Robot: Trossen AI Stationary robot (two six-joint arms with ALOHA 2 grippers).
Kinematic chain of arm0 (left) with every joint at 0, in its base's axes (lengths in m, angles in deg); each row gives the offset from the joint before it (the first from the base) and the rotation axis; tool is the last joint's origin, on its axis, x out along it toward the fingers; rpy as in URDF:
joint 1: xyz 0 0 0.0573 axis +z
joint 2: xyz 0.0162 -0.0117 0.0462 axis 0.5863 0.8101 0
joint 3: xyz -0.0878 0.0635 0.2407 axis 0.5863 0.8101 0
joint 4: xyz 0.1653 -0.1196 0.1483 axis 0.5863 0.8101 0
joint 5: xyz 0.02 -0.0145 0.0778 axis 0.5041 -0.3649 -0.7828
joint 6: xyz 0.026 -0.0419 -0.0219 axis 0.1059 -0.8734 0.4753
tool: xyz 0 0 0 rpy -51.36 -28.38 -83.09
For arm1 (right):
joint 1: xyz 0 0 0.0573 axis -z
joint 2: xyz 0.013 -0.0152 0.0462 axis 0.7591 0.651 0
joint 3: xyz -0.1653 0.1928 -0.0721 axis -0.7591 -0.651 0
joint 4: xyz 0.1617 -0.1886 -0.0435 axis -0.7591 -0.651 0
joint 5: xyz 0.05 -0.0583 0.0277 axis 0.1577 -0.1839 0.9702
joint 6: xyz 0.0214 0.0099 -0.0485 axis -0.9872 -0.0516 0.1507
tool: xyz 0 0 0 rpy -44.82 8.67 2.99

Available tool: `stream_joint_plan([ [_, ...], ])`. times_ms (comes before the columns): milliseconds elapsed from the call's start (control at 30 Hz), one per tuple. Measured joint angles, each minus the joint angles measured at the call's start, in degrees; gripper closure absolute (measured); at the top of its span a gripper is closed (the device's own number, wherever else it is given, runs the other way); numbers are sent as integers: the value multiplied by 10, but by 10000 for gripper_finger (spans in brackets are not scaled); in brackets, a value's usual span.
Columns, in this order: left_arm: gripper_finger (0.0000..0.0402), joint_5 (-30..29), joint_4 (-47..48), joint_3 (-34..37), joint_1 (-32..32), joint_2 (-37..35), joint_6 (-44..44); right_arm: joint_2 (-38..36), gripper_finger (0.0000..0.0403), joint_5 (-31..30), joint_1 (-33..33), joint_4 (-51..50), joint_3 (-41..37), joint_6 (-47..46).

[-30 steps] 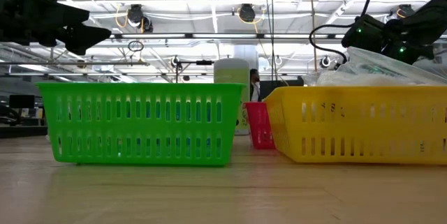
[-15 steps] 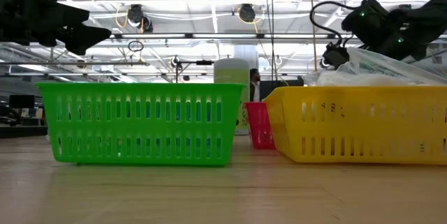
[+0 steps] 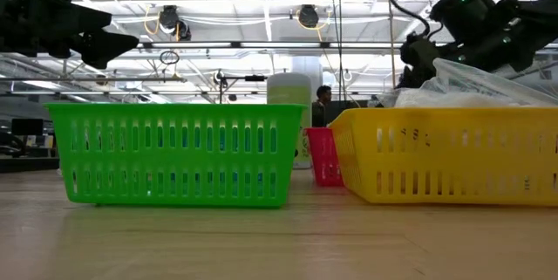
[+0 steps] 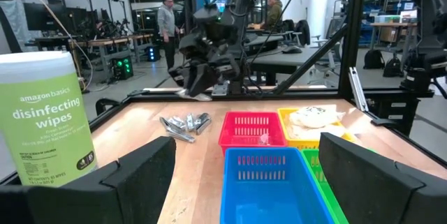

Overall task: Pick & Place Travel size toiletries
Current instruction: Put the nail cutter into the red basket

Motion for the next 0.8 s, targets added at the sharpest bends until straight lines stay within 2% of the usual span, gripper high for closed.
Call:
stream_joint_plan([
  [233, 55, 0, 0, 0, 0, 0, 0, 0, 344, 14, -62, 68, 0, -4],
  [467, 55, 0, 0, 0, 0, 0, 0, 0, 344, 11, -154, 111, 1, -9],
  [600, 55, 0, 0, 0, 0, 0, 0, 5, 344, -14, -201, 89, 24, -18],
  [800, 55, 0, 0, 0, 0, 0, 0, 43, 344, -64, -249, -14, 98, -5],
])
